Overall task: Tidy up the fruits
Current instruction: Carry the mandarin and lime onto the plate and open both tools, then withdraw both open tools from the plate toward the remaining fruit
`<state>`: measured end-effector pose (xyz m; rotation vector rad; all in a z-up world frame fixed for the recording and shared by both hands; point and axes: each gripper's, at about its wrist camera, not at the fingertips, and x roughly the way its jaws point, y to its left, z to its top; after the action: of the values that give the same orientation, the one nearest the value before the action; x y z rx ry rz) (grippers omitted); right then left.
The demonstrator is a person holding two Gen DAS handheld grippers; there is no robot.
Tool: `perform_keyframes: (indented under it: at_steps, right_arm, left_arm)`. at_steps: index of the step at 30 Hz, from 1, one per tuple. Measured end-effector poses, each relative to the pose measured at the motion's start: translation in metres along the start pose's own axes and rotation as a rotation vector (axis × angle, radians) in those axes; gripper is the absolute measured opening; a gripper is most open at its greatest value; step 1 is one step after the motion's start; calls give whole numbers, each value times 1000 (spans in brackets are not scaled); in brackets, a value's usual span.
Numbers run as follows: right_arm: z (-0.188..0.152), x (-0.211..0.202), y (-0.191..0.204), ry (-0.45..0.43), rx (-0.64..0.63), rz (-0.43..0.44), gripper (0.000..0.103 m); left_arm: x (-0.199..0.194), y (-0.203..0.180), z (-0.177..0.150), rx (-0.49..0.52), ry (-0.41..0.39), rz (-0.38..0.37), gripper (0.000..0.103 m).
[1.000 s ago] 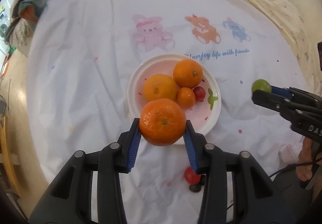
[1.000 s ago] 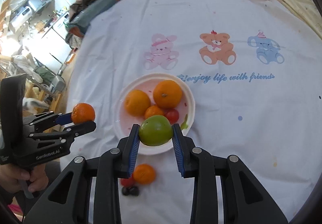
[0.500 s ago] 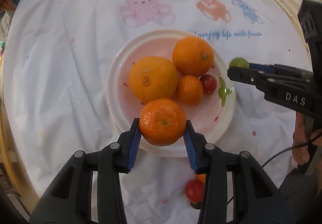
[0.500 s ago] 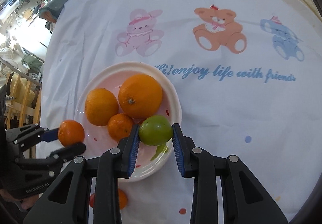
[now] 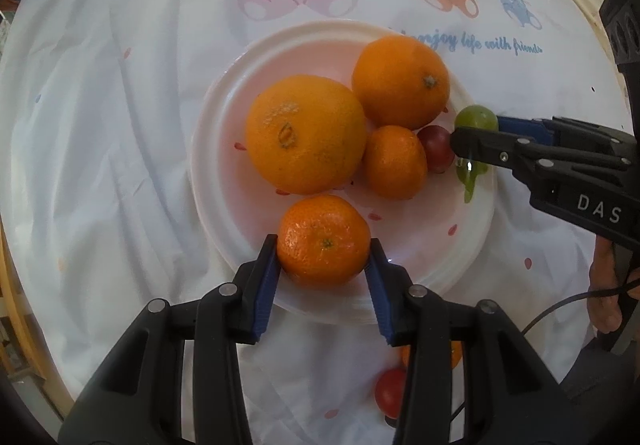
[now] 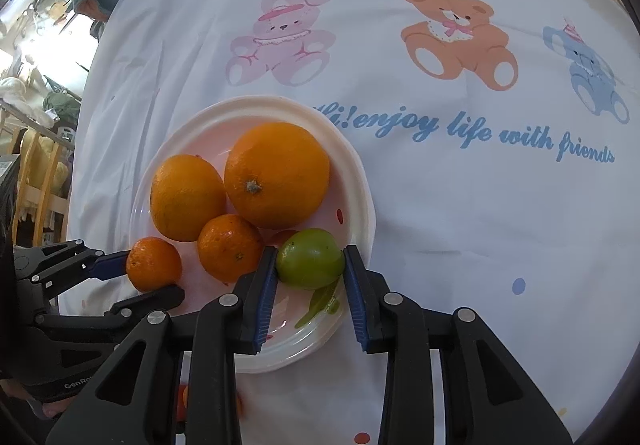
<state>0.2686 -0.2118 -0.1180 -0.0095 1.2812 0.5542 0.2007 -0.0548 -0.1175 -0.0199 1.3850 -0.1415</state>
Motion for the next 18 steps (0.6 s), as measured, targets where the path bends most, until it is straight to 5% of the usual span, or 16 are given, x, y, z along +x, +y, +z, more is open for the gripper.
perform_keyframes:
  at_steps: [2, 9, 12, 18]
  right_arm:
    - [0, 0, -1, -4, 3, 5, 38]
    - [-1, -10, 3, -34, -15, 15, 66]
    - [1, -17, 3, -55, -5, 18, 68]
    - [-3, -43, -2, -97, 39, 5, 71]
  left_arm:
    - [0, -2, 0, 12, -7, 14, 38]
    - [1, -4, 1, 21, 0, 5, 41]
    - [-8, -2, -1, 15, -31, -1, 74]
    - [-34, 3, -4, -15, -63, -7, 75]
